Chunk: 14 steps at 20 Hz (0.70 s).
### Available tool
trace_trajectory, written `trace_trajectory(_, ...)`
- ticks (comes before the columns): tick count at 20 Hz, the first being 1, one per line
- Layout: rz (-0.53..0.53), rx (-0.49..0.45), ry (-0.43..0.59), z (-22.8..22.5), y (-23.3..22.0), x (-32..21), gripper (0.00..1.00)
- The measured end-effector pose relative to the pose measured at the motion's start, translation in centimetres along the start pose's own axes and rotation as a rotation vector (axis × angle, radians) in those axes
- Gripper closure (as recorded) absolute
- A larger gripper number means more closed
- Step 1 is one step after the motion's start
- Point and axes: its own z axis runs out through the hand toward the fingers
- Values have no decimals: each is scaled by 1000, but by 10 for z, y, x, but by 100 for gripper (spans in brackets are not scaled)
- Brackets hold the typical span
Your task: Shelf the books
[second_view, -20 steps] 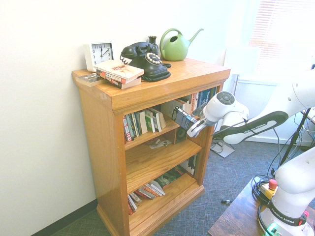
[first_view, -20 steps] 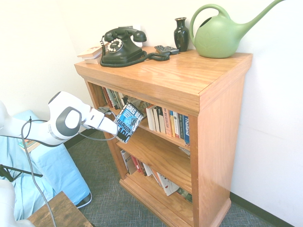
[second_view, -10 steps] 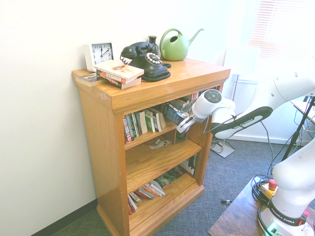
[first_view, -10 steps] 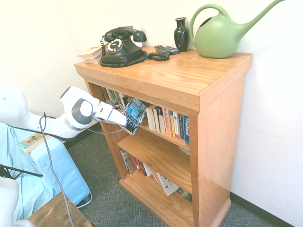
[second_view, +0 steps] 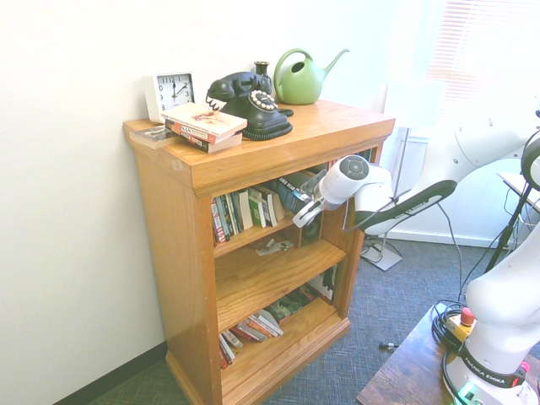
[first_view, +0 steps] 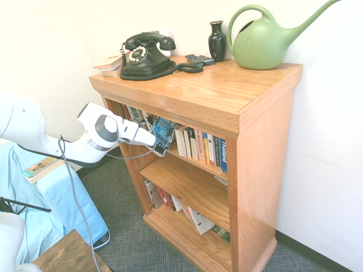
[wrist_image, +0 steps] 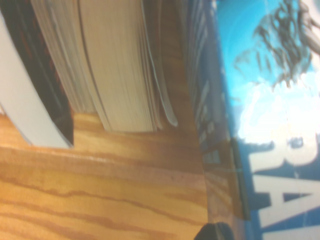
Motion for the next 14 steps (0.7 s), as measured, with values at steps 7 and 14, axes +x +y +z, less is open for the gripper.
trace_trajectory(7,-3,12,19,9,-11,0,100)
trace_trajectory(14,-8,17,33,20,-18,1,100)
